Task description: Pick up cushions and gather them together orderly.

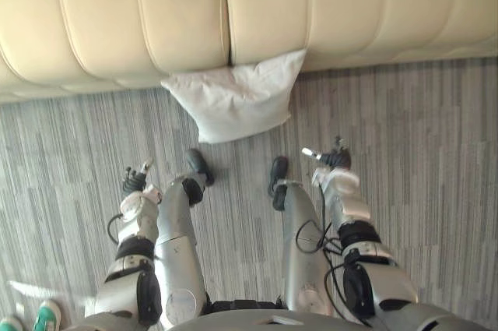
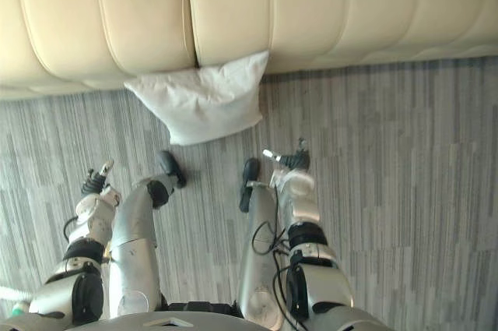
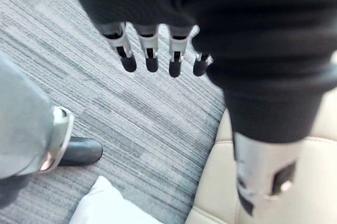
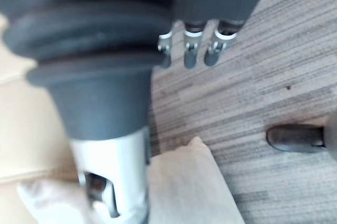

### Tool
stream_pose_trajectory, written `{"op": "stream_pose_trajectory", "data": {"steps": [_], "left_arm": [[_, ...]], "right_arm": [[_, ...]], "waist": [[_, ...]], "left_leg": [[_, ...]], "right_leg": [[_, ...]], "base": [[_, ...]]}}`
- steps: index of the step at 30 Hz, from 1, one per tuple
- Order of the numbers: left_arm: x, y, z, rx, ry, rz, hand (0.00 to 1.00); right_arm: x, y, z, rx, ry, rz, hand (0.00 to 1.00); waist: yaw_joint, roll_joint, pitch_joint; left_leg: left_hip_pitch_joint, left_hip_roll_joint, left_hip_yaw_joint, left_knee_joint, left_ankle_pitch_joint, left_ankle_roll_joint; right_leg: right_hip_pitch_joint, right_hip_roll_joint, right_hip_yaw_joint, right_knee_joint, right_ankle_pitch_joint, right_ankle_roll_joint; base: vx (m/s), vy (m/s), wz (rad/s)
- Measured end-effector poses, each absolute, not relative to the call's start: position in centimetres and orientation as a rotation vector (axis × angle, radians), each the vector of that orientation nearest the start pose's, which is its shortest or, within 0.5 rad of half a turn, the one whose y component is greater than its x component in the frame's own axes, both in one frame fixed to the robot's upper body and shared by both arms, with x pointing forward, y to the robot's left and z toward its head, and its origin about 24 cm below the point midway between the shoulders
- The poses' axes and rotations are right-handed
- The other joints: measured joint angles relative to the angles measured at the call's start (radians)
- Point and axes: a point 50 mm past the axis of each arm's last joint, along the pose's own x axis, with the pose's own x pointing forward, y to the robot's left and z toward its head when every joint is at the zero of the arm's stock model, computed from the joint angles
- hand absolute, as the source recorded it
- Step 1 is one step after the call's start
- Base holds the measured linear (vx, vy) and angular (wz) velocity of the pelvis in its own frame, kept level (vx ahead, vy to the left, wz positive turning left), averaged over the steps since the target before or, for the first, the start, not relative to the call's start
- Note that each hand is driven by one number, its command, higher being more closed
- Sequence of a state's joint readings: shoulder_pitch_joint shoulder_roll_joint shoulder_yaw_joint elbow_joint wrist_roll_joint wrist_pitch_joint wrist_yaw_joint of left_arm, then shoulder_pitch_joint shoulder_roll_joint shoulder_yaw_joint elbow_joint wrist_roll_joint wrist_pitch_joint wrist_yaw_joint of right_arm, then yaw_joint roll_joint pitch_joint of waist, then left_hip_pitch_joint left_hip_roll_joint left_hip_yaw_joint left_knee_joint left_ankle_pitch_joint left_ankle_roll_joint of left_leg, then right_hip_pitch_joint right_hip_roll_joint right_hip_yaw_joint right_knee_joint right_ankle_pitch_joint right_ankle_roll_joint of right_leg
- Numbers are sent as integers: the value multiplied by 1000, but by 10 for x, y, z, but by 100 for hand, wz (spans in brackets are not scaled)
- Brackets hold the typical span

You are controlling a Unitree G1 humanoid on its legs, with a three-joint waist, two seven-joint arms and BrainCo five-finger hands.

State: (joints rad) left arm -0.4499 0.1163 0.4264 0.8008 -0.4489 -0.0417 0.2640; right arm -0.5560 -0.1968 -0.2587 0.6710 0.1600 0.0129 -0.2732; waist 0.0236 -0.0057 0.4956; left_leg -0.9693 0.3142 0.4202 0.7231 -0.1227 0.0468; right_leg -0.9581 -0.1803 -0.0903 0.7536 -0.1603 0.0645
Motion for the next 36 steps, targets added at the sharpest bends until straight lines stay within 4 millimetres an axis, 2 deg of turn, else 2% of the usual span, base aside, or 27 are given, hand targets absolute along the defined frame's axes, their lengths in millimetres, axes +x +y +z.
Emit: {"op": "stream_pose_trajectory", "data": {"steps": [3,5,6,10,11,12,15,16,17,18,20,21,22,23,29,33,36], "left_arm": [[322,257,18,-489,200,633,0],[329,259,31,-468,166,627,0],[335,262,48,-417,110,615,0],[353,258,87,-368,-6,585,0],[354,257,92,-368,-20,586,0],[360,252,106,-364,-61,568,0],[367,242,129,-350,-130,535,0],[371,233,148,-342,-187,508,0],[372,230,153,-339,-203,500,0],[375,221,167,-317,-245,471,0],[377,211,181,-290,-284,448,0],[379,206,186,-287,-297,433,0],[380,202,190,-281,-308,424,0],[382,195,199,-267,-330,413,100],[383,153,247,-258,-469,307,100],[382,138,258,-280,-491,303,100],[381,139,261,-291,-499,321,100]], "right_arm": [[360,-247,110,66,-59,-466,0],[364,-250,125,58,-105,-470,0],[368,-250,142,69,-156,-468,0],[378,-240,180,49,-263,-448,0],[379,-238,184,47,-273,-441,0],[383,-229,199,40,-312,-415,0],[385,-212,222,20,-389,-372,0],[384,-197,245,13,-468,-337,0],[383,-193,251,14,-488,-326,0],[381,-181,267,11,-547,-297,0],[378,-162,284,15,-612,-271,0],[376,-154,290,20,-634,-258,100],[375,-147,293,34,-649,-244,100],[374,-133,297,63,-658,-224,100],[366,-106,303,174,-701,-187,100],[363,-95,304,220,-713,-159,100],[360,-95,305,262,-716,-170,100]], "waist": [[0,-1,25],[1,1,34],[3,1,34],[4,1,37],[3,1,38],[3,1,43],[4,1,45],[3,2,50],[2,2,51],[3,2,51],[2,2,51],[1,2,51],[0,2,51],[-4,2,51],[-29,2,51],[-42,2,51],[-41,2,51]], "left_leg": [[-114,0,-7,31,11,14],[-148,1,-7,43,14,19],[-196,8,-10,64,16,24],[-314,16,-26,119,16,27],[-328,17,-31,128,16,27],[-365,21,-42,151,16,28],[-417,25,-53,183,16,28],[-453,27,-61,203,17,28],[-462,27,-63,206,18,28],[-482,27,-67,210,24,27],[-499,29,-69,214,27,25],[-503,29,-69,214,28,25],[-506,29,-70,213,29,24],[-513,29,-75,213,31,24],[-552,25,-85,199,44,28],[-557,26,-91,189,53,23],[-557,26,-95,155,73,13]], "right_leg": [[-127,-13,3,68,-12,-7],[-166,-19,6,91,-13,-6],[-218,-23,8,122,-16,-7],[-346,-26,20,203,-39,-12],[-358,-26,19,214,-43,-12],[-394,-28,17,247,-53,-16],[-449,-34,17,294,-66,-22],[-487,-39,18,327,-78,-25],[-495,-40,18,335,-80,-27],[-518,-42,17,348,-84,-28],[-537,-41,16,356,-85,-30],[-542,-41,17,357,-85,-30],[-545,-41,16,358,-85,-31],[-548,-41,12,358,-85,-31],[-578,-40,-2,354,-85,-32],[-584,-36,-7,352,-85,-33],[-584,-28,-21,332,-80,-41]], "base": [[-25,-21,12],[-8,-24,9],[-14,-33,5],[-39,-42,7],[-51,-36,14],[-56,-37,13],[-66,-39,13],[-64,-28,13],[-85,-37,18],[-43,-17,11],[-44,-13,5],[-46,-9,1],[-42,-5,1],[-47,-3,3],[-37,2,5],[-45,-4,-1],[-49,-16,4]]}}
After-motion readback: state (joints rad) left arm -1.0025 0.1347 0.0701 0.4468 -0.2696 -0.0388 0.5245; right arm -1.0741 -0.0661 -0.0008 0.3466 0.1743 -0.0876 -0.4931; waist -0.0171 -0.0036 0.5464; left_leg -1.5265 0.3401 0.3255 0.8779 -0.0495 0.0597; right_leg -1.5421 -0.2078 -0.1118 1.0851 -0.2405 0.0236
